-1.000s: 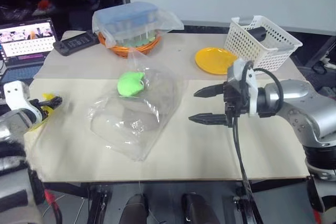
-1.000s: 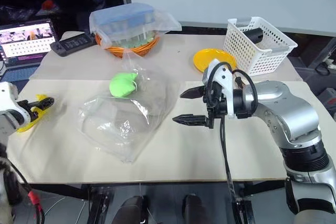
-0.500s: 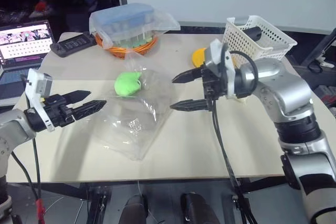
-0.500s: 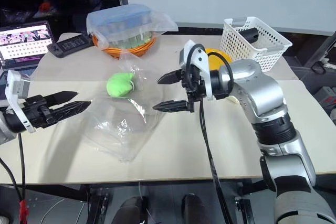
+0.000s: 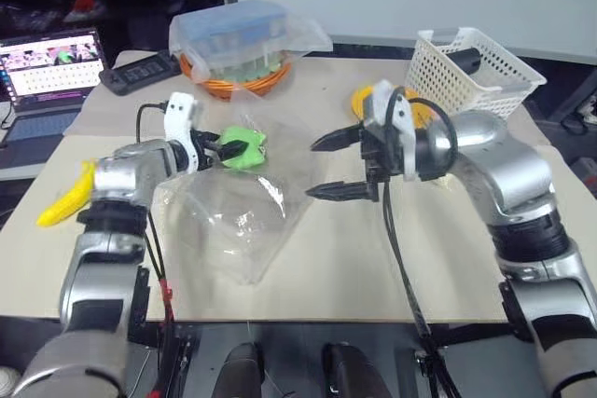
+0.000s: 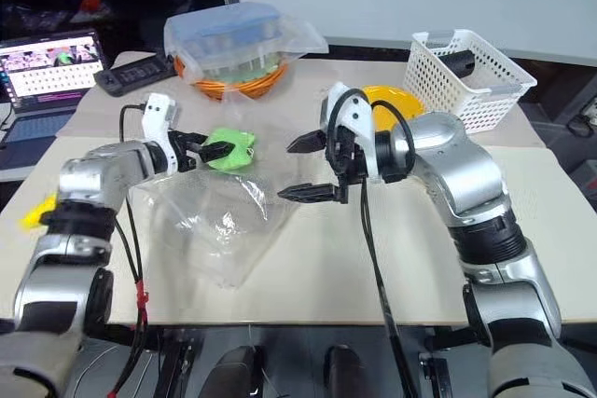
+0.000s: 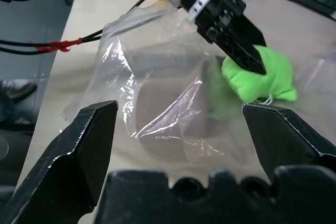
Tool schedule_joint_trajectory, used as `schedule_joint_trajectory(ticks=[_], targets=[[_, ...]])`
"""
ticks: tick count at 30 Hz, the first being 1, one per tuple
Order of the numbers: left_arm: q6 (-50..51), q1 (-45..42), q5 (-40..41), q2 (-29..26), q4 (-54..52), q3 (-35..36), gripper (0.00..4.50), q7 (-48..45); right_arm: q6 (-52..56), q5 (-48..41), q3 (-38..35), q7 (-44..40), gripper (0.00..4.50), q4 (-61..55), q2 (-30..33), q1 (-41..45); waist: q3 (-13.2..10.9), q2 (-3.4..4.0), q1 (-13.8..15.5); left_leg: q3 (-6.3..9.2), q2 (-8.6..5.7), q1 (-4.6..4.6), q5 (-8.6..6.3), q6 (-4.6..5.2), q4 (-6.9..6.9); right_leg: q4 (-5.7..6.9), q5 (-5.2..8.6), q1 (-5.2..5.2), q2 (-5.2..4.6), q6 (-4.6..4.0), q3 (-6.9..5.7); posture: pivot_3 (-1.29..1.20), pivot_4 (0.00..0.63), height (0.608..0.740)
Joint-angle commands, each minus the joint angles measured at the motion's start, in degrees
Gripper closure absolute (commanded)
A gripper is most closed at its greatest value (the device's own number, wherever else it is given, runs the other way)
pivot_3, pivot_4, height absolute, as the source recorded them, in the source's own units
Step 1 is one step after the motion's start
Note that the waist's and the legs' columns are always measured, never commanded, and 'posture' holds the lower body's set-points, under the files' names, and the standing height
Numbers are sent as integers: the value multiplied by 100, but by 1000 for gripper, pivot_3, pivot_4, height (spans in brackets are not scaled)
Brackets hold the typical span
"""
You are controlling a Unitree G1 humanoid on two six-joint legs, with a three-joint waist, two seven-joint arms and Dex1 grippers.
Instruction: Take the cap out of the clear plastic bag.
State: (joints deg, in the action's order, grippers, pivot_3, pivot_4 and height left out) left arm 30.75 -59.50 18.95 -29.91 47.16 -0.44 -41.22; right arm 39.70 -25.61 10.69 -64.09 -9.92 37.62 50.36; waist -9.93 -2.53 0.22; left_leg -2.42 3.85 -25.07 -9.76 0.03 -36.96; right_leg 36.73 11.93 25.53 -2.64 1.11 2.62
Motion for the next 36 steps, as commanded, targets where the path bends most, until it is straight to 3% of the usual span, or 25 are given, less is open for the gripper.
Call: schedule_joint_trajectory(ticks=[1, 4, 8, 11, 15, 20, 25, 29, 34, 36], targets=[[-680, -416, -548, 184, 1002, -214, 47, -314, 309, -187, -347, 273, 0, -547, 123, -99, 0, 0, -11, 1, 0, -2, 0, 0, 0, 3, 0, 2, 0, 0, 0, 0, 150, 740], [-944, -533, -863, 258, 1426, -350, 801, -581, 461, -266, -446, 384, 0, -705, 158, -158, 0, 0, -24, 1, -1, -2, 0, 0, -3, 4, 0, 1, -1, 0, 0, 0, 150, 740], [-1093, -604, -1106, 261, 1653, -357, 2260, -786, 534, -317, -505, 481, 0, -766, 196, -168, 0, 0, -26, 3, 0, -2, 2, -2, -12, 7, 0, 0, 0, 1, 0, 0, 150, 740], [-1036, -606, -1060, 132, 1483, -194, 3392, -999, 496, -338, -478, 508, 0, -742, 196, -162, 0, 0, -37, 4, 0, -2, 2, -2, -17, 9, -1, -2, 0, 2, 0, 0, 150, 740], [-955, -621, -805, -31, 1034, 219, 4481, -912, 426, -348, -435, 485, 0, -661, 160, -113, 0, 0, -59, 6, 2, -3, 2, -2, -16, 9, -1, 0, 1, 2, 0, 0, 150, 740], [-72, -339, -160, -591, -364, 1314, 4481, -209, 276, -293, -294, 361, 0, -443, 32, 21, -3, -5, -156, 8, 5, -23, 2, -2, -17, 15, -2, 23, 3, 2, 3, 0, 150, 740], [559, 738, -175, -1424, -1767, 2263, 4481, 932, 183, -259, -228, 268, 0, -330, -53, 61, -3, -3, -262, 10, 6, -18, 2, -2, -8, 33, -2, 33, 4, 2, 6, 0, 150, 740], [591, 1184, 101, -1612, -1742, 3222, 4481, 1845, 180, -281, -193, 294, 0, -306, -182, 51, -4, -5, -256, 10, 8, -17, 6, -7, -8, 40, -3, 38, 4, 1, 1, 0, 150, 740], [283, 1590, -26, -1645, -1258, 3581, 4481, 2462, 310, -374, -245, 362, 0, -389, -293, 21, -6, -12, -100, 9, 10, -18, 24, -31, -13, 38, -10, 36, 1, 0, -5, 0, 150, 740], [-10, 1774, -139, -1639, -947, 3512, 3796, 2496, 337, -387, -246, 382, 0, -417, -307, 13, -6, -12, -75, 8, 10, -17, 25, -34, -12, 37, -13, 36, 1, -5, -5, 0, 150, 740]])
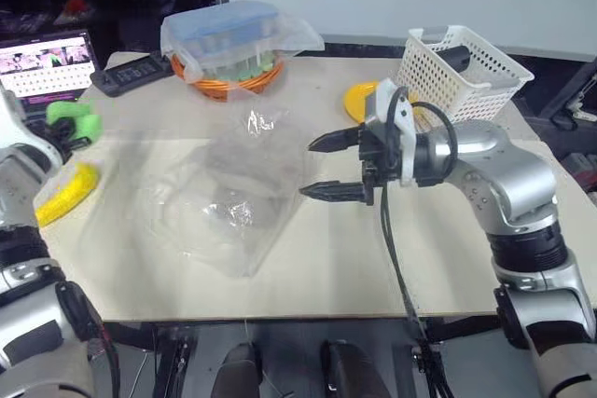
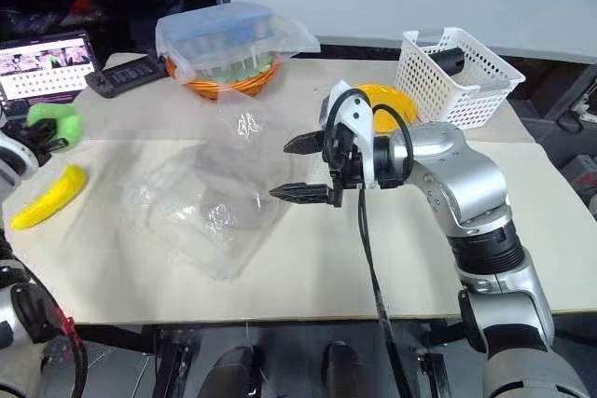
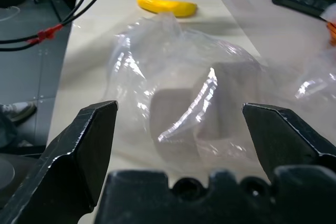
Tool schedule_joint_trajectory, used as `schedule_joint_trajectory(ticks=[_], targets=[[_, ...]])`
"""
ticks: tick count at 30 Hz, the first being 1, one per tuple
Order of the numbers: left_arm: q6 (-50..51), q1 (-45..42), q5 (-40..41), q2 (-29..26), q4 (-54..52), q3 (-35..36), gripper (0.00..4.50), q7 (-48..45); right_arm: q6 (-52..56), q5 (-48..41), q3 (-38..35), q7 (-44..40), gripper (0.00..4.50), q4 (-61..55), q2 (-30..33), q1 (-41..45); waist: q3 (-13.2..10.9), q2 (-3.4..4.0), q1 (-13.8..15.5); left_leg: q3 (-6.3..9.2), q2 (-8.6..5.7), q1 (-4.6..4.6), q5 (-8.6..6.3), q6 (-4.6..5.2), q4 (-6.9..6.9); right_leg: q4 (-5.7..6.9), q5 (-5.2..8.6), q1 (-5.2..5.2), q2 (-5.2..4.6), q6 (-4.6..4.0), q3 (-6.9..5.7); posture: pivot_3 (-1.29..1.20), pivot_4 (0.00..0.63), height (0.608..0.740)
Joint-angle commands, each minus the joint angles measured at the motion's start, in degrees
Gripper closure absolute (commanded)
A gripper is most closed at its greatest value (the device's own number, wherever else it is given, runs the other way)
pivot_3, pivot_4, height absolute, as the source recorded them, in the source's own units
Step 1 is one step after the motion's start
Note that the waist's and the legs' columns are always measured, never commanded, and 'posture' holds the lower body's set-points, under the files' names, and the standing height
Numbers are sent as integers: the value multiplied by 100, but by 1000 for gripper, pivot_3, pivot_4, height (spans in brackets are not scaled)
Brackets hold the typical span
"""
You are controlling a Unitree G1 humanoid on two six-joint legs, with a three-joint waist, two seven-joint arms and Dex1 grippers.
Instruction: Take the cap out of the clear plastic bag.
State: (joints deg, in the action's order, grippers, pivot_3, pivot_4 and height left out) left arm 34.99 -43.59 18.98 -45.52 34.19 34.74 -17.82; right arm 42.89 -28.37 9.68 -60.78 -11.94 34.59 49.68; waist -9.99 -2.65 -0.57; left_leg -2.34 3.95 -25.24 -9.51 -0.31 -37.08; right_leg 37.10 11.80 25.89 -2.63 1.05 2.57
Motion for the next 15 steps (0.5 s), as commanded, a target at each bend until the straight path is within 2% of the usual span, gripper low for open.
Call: schedule_joint_trajectory(ticks=[1, 4, 5, 6, 10, 11, 15], targets=[[-538, 228, -171, -65, 475, -27, 3501, 200, 28, -114, -146, 58, 0, -221, -7, 81, 0, 0, 8, 0, 0, 0, 0, 0, 1, 0, 0, 0, 0, 0, 0, 0, 150, 740], [-796, 209, -129, 11, 795, -65, 2300, 224, 56, -122, -157, 67, 0, -233, -2, 94, 0, -5, 24, 0, 1, -2, 0, -1, 2, 0, -1, 3, 1, -3, -2, 0, 150, 740], [-850, 195, -104, 27, 874, -71, 2074, 226, 69, -127, -163, 70, 0, -242, 3, 100, 2, -8, 30, 0, 1, -4, 1, -1, 2, 0, -1, 5, 1, -3, -3, 0, 150, 740], [-886, 210, -95, 40, 906, -100, 1581, 222, 85, -135, -174, 71, 0, -253, 14, 106, 2, -8, 30, 0, 1, -4, 1, -2, 2, 0, -1, 5, 1, -3, -3, 0, 150, 740], [-861, 340, -25, 77, 785, -147, 181, 209, 141, -147, -214, 66, 0, -298, 66, 103, 2, -8, 19, -1, 2, -3, 1, -3, 2, 0, -2, 5, 1, -4, -2, 0, 150, 740], [-787, 414, 8, 82, 665, -127, 25, 231, 159, -147, -223, 65, 0, -311, 80, 100, 2, -8, 12, -1, 2, -3, 1, -3, 2, 0, -2, 5, 2, -5, -2, 0, 150, 740], [-366, 823, 93, 72, -290, -43, 25, 417, 190, -160, -245, 64, 0, -336, 129, 87, 2, -8, -14, -2, 2, -3, 1, -3, 3, 0, -2, 6, 1, -5, -1, 0, 150, 740]])
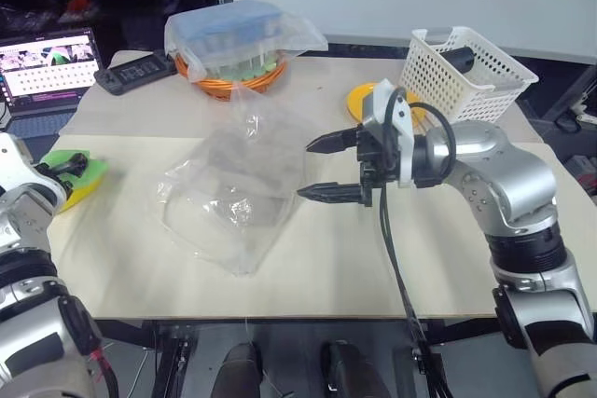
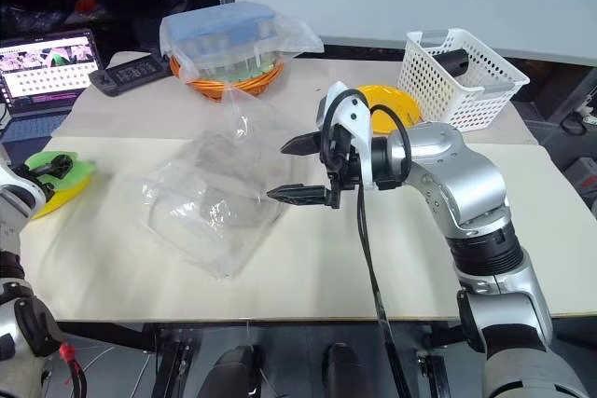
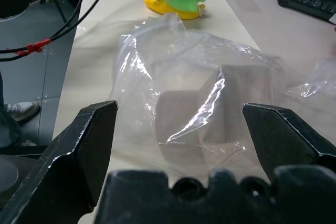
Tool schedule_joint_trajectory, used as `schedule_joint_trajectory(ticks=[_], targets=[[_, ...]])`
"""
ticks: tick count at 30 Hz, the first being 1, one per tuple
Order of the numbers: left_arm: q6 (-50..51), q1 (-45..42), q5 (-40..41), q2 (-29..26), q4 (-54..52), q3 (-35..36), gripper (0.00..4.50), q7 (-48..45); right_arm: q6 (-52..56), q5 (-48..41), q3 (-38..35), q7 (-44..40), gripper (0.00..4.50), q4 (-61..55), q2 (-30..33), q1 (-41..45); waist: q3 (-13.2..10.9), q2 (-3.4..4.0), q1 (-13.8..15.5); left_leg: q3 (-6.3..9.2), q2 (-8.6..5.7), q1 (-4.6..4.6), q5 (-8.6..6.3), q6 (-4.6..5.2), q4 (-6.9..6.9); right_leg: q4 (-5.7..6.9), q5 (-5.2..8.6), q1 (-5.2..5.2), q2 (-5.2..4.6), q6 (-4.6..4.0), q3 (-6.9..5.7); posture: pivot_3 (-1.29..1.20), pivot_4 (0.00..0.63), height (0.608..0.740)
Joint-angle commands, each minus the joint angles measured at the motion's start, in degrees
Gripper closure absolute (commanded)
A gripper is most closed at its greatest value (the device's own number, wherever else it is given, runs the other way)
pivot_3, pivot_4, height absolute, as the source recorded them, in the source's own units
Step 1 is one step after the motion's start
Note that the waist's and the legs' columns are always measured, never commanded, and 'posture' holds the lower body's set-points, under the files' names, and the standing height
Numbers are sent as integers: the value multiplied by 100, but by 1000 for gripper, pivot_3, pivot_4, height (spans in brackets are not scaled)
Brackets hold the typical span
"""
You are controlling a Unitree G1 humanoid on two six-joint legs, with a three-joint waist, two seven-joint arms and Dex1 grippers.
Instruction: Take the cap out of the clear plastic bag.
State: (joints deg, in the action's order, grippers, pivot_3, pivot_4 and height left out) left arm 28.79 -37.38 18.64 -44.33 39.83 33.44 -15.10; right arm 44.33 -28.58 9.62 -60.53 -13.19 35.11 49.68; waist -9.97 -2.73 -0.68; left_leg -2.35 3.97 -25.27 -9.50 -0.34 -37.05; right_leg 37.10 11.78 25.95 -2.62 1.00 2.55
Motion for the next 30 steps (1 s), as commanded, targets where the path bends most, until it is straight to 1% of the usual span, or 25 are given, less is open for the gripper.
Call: schedule_joint_trajectory(ticks=[1, 4, 7, 9, 11, 13, 16, 17, 19, 21, 22, 25, 30], targets=[[443, 368, 182, -88, -1357, 214, 25, 254, 52, -144, -243, 40, 0, -217, 93, 83, 0, 0, -12, 0, 0, 0, 0, 0, 0, 1, 0, 0, 0, 0, 0, 0, 150, 740], [1007, 810, 284, -301, -2497, 514, 25, 451, 44, -152, -246, 37, 0, -218, 122, 74, 0, -2, -41, -1, 5, -1, 0, 0, 3, 2, -1, 5, 1, -2, 2, 0, 150, 740], [1503, 1116, 372, -505, -3328, 797, 25, 502, -2, -160, -218, 25, 0, -171, 126, 79, -1, -2, -49, -2, 6, -1, 0, -1, 6, 2, -3, 10, 1, -5, 2, 0, 150, 740], [1728, 1272, 420, -587, -3729, 848, 25, 440, -49, -152, -185, 3, 0, -120, 106, 90, 0, -2, -42, -2, 6, 0, 0, -1, 7, 1, -3, 10, 1, -6, 1, 0, 150, 740], [1661, 1459, 374, -744, -4062, 718, 25, 190, -103, -137, -144, -30, 0, -44, 60, 122, -1, -2, -29, -4, 6, 2, -1, -1, 8, 0, -3, 10, 0, -7, 2, 0, 150, 740], [1102, 1746, 277, -1073, -4379, 261, 25, -582, -164, -109, -91, -70, 0, 43, -1, 167, -1, -2, -11, -5, 6, 2, 0, -2, 8, 0, -2, 10, 0, -9, 1, 0, 150, 740], [198, 2194, 255, -1412, -4869, -374, 25, -1823, -235, -67, -36, -126, 0, 141, -67, 220, -1, -2, 15, -8, 6, 1, 0, -5, 10, -3, 1, 11, -3, -16, 0, 0, 150, 740], [-230, 2465, 180, -1583, -5032, -610, 25, -2376, -246, -61, -28, -138, 0, 155, -76, 228, -1, -2, 6, -11, 6, 1, -1, -9, 11, -5, 2, 12, -5, -18, 0, 0, 150, 740], [-1058, 2952, -112, -1976, -5155, -1074, 25, -3302, -250, -63, -27, -151, 0, 149, -72, 214, -1, -1, -8, -28, 6, 1, -18, -35, 19, -9, 6, 18, -14, -29, 2, 0, 150, 740], [-1729, 3166, -369, -2210, -5036, -1351, 25, -3779, -232, -74, -26, -148, 0, 111, -66, 186, -2, 1, -24, -40, 5, 1, -15, -31, 26, -9, 15, 23, -18, -44, 5, 0, 150, 740], [-2051, 3153, -465, -2280, -4928, -1525, 25, -3991, -205, -90, -42, -138, 0, 67, -47, 152, -2, 2, -37, -43, 6, 1, -13, -27, 29, -8, 14, 28, -18, -43, 7, 0, 150, 740], [-2869, 2541, -856, -2328, -4406, -2188, 25, -4325, -81, -151, -143, -29, 0, -133, 39, 3, -2, 2, -19, -43, 21, 2, 0, -5, 30, -4, 13, 31, -3, -41, 7, 0, 150, 740], [-3641, 1362, -1391, -2002, -3484, -3020, 25, -4569, 137, -265, -337, 237, 0, -502, 184, -255, -3, 3, 55, -46, 30, 1, 1, -4, 24, -1, 13, 29, 9, -35, 3, 0, 150, 740]])
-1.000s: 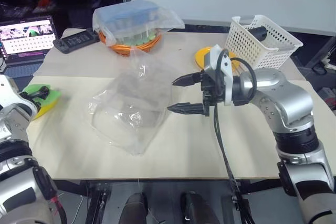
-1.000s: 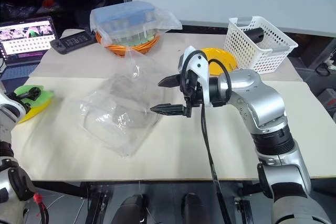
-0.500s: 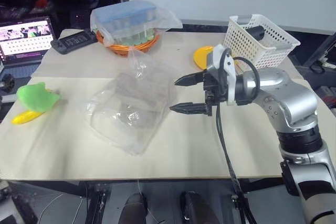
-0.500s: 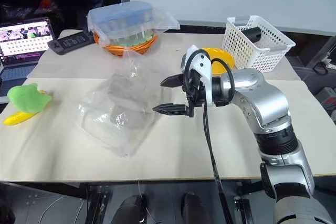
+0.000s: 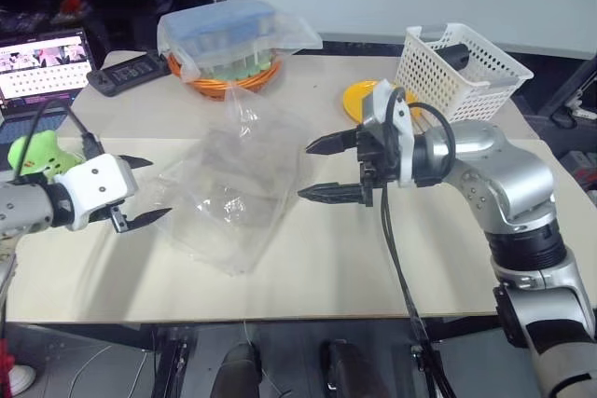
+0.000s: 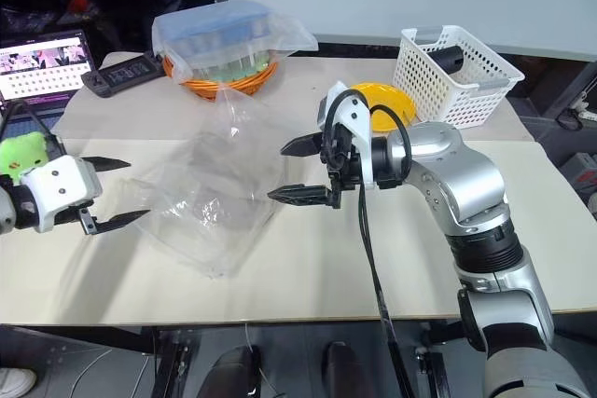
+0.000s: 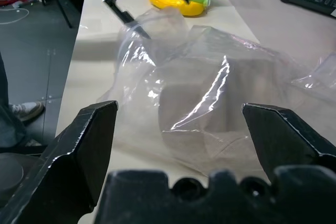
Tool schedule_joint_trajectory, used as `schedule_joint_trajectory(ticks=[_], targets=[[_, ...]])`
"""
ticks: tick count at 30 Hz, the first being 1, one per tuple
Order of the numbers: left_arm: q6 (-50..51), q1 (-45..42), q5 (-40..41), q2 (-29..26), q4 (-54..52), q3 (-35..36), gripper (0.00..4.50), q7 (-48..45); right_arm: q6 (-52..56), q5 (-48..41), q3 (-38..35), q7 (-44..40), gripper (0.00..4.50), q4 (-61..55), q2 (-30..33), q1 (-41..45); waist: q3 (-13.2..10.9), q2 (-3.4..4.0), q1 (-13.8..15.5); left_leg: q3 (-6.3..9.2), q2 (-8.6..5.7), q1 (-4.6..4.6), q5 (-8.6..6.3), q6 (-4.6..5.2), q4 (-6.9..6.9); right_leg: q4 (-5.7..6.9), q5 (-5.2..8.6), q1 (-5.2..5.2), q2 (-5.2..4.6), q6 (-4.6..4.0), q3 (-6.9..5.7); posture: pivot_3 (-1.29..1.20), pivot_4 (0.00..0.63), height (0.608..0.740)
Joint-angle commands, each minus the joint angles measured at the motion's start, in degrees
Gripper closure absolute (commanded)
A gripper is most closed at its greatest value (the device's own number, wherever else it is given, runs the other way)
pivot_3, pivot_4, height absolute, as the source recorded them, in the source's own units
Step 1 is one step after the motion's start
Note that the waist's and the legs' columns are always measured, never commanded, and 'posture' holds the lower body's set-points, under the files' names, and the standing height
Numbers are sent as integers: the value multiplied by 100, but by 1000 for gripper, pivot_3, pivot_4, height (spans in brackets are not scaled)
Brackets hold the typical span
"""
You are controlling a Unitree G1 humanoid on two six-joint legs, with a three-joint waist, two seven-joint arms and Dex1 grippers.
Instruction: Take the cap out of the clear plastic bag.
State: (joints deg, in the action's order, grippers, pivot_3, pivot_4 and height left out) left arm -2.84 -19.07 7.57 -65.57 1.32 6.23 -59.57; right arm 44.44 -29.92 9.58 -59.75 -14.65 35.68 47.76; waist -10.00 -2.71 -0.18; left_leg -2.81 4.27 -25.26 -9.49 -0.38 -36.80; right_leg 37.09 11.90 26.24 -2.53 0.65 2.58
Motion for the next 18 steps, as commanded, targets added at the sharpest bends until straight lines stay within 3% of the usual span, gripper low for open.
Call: schedule_joint_trajectory(ticks=[1, 2, 5, 13, 15, 16, 18], targets=[[-602, -639, -379, 185, 532, -418, 25, -152, 162, -156, -361, 211, 0, -419, 146, -104, 0, 0, 10, -5, 0, 0, 0, 0, -2, -1, -1, -2, -1, 6, 4, 0, 150, 740], [-719, -811, -472, 254, 695, -534, 25, -177, 202, -180, -388, 269, 0, -486, 165, -147, 0, 0, 11, -6, 0, 0, 0, 0, -6, -1, -1, -3, -1, 7, 5, 0, 150, 740], [-985, -1328, -716, 506, 1167, -834, 722, -190, 298, -229, -464, 415, 0, -629, 198, -232, 0, 0, 6, -11, 2, 0, 0, 1, -8, -3, -3, -3, 1, 11, 10, 0, 150, 740], [-1522, -2417, -1076, 1163, 2140, -1400, 3668, -421, 452, -328, -557, 642, 0, -814, 322, -330, 0, 0, 1, -8, 2, -1, 1, 2, -16, 2, -5, -5, 6, 16, 11, 0, 150, 740], [-1331, -2629, -995, 1385, 2180, -1419, 4205, -448, 570, -423, -597, 672, 0, -922, 392, -396, 0, -1, 0, -8, 2, -1, 1, 3, -17, 2, -5, -6, 5, 17, 14, 0, 150, 740], [-1243, -2697, -974, 1464, 2190, -1421, 4443, -469, 630, -477, -615, 685, 0, -969, 428, -425, 0, -1, 7, -7, 2, -3, 2, 3, -17, 2, -6, -5, 7, 18, 14, 0, 150, 740], [-964, -2853, -977, 1637, 2249, -1461, 4443, -522, 885, -722, -712, 649, 0, -1196, 571, -595, 0, -1, 31, -5, 1, -3, 2, 3, -19, 3, -6, -7, 7, 19, 15, 0, 150, 740]])
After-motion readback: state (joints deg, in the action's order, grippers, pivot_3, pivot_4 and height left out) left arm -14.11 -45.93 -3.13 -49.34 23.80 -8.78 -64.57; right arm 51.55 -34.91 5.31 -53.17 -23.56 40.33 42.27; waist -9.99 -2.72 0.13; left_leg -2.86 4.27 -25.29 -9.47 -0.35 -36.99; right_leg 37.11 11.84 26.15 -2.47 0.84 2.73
